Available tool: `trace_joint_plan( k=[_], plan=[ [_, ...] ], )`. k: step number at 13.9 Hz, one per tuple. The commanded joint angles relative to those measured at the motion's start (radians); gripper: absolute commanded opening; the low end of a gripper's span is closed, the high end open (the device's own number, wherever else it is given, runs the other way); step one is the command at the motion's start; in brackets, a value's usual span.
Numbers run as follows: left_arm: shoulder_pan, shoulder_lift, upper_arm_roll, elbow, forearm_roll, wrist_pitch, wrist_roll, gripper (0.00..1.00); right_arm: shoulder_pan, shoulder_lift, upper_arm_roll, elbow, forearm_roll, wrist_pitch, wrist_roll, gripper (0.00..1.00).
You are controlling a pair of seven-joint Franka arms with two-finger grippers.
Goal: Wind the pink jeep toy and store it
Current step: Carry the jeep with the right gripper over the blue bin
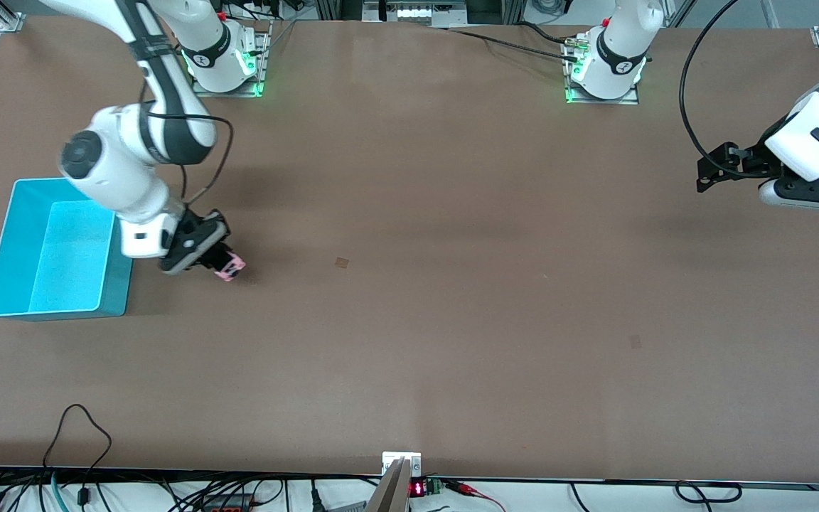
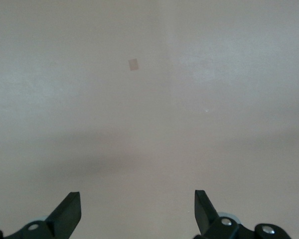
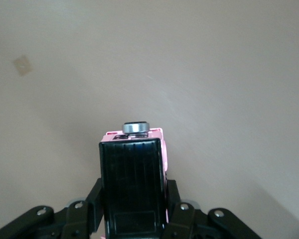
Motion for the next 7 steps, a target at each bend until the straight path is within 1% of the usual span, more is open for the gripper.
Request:
trace_joint_plan(
  k=[1, 3, 5, 7],
  plan=[
    [-0.002, -0.002, -0.001, 0.015, -0.007, -0.007, 0.02, 1.0, -0.012, -0.045, -0.069, -0.022, 0.016, -0.032, 0.018, 0.0],
    [-0.001, -0.002, 0.0, 0.015, -0.008, -0.015, 0.021, 1.0, -0.014, -0.048, -0.132, -0.024, 0.015, -0.047, 0.033, 0.0],
    [-0.002, -0.002, 0.0, 0.015, -0.004, -0.015, 0.02, 1.0, -0.013, -0.052, -0.178, -0.024, 0.002, -0.047, 0.131, 0.0],
    [0.001, -0.005, 0.0, 0.015, -0.002, -0.019, 0.021, 1.0, -0.014, -0.052, -0.229, -0.021, -0.036, -0.049, 0.216, 0.0]
  ],
)
